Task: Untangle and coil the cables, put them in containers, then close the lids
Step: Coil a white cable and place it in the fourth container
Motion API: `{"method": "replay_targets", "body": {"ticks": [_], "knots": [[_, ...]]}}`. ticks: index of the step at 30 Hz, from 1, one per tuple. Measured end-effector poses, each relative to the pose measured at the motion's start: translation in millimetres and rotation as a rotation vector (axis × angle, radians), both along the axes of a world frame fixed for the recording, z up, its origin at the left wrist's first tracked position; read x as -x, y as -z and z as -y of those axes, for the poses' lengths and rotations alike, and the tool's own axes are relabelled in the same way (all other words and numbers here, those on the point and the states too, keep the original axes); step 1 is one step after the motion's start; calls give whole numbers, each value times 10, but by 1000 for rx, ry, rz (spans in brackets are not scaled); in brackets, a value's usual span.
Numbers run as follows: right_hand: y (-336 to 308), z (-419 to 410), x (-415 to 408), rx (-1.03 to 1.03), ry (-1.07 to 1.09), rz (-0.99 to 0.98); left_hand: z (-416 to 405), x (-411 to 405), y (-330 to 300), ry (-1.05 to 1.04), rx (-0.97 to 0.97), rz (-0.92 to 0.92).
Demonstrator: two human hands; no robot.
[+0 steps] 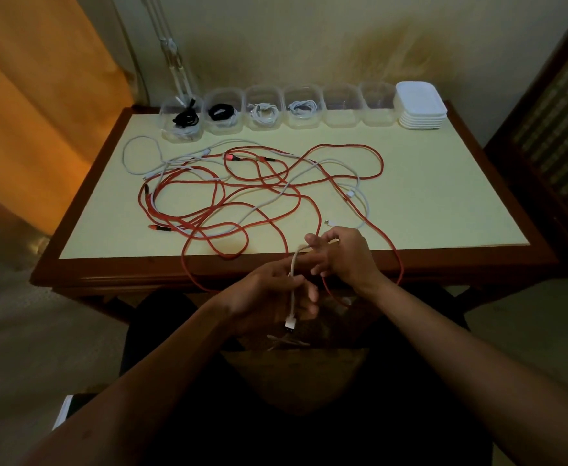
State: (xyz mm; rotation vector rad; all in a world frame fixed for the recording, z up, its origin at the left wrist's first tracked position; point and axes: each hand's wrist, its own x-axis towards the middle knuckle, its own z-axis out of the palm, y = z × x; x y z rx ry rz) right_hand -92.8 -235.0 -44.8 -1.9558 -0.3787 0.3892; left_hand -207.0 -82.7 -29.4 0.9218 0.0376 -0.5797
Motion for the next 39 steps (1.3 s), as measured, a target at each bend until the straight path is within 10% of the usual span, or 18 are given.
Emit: {"method": "replay_targets", "body": {"ticks": [10, 25, 30, 34, 39], "knots": [[14, 221, 121, 83, -287, -176, -153, -165, -215, -210, -339, 47], [-151, 255, 394, -63, -557, -518, -164, -365, -208, -690, 59, -15], [-362, 296, 194, 117, -606, -505, -162, -329, -78, -639, -403, 170], [-482, 308, 153, -177, -517, -722, -115, -364, -43, -576, -949, 395], [-589, 272, 120, -399, -632, -780, -59, -512, -102, -437, -1122, 534]]}}
